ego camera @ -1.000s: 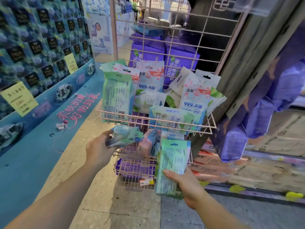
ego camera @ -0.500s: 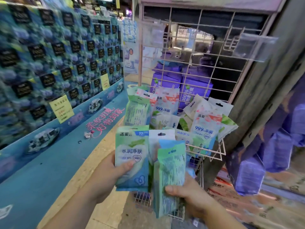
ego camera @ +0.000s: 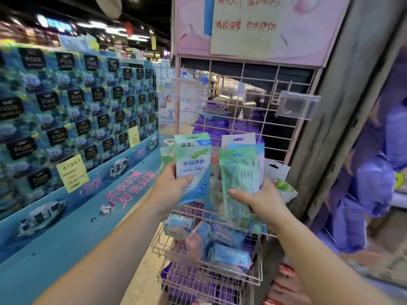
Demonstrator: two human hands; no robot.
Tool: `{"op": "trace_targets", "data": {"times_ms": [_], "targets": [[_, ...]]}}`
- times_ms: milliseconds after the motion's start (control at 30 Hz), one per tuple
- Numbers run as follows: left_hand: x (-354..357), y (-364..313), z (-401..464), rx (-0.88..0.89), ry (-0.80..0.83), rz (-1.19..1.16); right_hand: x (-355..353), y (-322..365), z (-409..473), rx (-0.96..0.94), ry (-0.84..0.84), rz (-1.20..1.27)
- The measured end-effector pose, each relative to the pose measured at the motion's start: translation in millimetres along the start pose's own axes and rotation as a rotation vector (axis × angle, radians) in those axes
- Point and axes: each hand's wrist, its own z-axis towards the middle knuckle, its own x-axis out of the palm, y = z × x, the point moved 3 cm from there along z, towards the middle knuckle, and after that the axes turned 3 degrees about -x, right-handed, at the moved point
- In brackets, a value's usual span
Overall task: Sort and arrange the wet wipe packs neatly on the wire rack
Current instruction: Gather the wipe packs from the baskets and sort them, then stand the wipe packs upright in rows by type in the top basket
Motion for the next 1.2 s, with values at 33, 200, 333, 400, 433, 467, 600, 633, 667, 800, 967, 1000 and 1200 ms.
{"op": "trace_targets", "data": {"times_ms": [33, 200, 333, 400, 433, 467, 600, 633, 667, 800, 967, 1000, 1200], "targets": [[5.7, 1.1, 3.3, 0.011, -0.004, 0.043, -1.9, -3.5, 6.7, 0.017, -0.026, -0.003], [22.0, 29.7, 17.4, -0.039, -0.076, 0.175, 3.4, -18.4, 19.0, 0.071, -0.126, -0.003], [36.6, 42.2, 22.8, -0.148, 0.025, 0.122, 15.9, -20.1, 20.7, 0.057, -0.24, -0.07], [39.6, 40.1, 26.7, -0.149, 0.048, 0.148, 20.0, -19.9, 17.2, 0.068, -0.288, -0.135], [39.5, 38.2, 29.2, -0.14, 0.037, 0.163, 21.6, -19.3, 13.7, 0.075, -0.305, -0.186], [38.8, 36.6, 31.7, -0.131, 0.021, 0.176, 22.9, -18.6, 9.6, 0.077, -0.321, -0.251], [38.7, 37.2, 32.3, -0.118, 0.045, 0.241, 26.7, -18.8, -5.2, 0.067, -0.335, -0.539], [38.7, 39.5, 30.8, -0.122, 0.056, 0.246, 25.3, -20.4, -7.6, 0.07, -0.369, -0.546], [38.7, 40.7, 29.2, -0.121, 0.063, 0.247, 22.9, -20.4, -10.6, 0.059, -0.414, -0.538], [37.4, 40.2, 28.7, -0.104, 0.049, 0.227, 17.9, -19.6, -20.4, -0.087, -0.504, -0.489], [37.5, 38.5, 26.0, -0.073, 0.014, 0.118, 11.5, -25.4, -23.9, -0.007, -0.45, -0.301], [37.0, 37.0, 24.2, -0.058, -0.018, 0.079, 8.3, -27.2, -23.1, 0.018, -0.43, -0.284], [25.9, 33.1, 11.0, 0.041, -0.197, -0.044, -9.1, -26.7, -28.3, 0.07, -0.561, -0.15]]}}
